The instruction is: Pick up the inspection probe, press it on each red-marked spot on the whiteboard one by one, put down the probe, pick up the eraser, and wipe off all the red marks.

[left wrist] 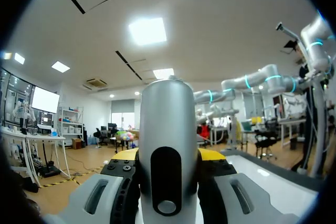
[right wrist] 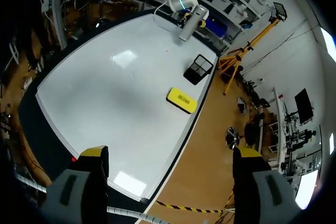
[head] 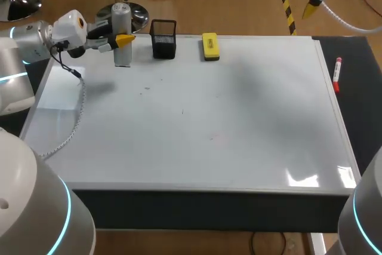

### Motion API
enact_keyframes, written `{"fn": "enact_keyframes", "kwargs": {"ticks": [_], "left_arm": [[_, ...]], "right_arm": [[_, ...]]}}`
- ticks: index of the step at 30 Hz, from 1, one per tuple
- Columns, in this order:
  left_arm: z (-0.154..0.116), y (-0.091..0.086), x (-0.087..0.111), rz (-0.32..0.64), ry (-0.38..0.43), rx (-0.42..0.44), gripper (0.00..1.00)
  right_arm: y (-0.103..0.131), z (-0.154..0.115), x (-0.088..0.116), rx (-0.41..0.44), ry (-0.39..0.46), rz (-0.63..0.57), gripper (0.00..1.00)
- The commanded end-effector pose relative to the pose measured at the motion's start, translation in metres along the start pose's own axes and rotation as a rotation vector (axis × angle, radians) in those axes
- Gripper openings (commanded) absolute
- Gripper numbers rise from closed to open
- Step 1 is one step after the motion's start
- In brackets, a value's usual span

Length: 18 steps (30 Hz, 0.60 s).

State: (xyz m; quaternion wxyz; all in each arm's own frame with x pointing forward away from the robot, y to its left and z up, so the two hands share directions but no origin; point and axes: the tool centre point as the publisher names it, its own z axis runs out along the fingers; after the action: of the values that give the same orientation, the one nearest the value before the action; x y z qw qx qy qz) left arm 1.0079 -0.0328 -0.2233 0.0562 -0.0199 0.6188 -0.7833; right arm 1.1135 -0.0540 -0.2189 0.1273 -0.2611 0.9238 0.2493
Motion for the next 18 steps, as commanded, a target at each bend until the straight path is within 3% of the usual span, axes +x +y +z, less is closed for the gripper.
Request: {"fn": "enact_keyframes", "kwargs": {"ticks": [1,13,18], "left_arm": [[0.0,-0.001,0.0,0.0,0.0,0.0,0.0],[0.002,0.001,-0.001,0.001,0.0,-0.002,0.0],[0.011,0.003,-0.011,0.001,0.014,0.017,0.0]], "right_arm": [[-0.001,-0.001,-0.001,0.001,0.006,-0.002,1.0],[-0.001,-0.001,-0.001,0.001,0.006,-0.002,1.0],[-0.001,-0.001,-0.001,0.001,0.006,-0.002,1.0]]}}
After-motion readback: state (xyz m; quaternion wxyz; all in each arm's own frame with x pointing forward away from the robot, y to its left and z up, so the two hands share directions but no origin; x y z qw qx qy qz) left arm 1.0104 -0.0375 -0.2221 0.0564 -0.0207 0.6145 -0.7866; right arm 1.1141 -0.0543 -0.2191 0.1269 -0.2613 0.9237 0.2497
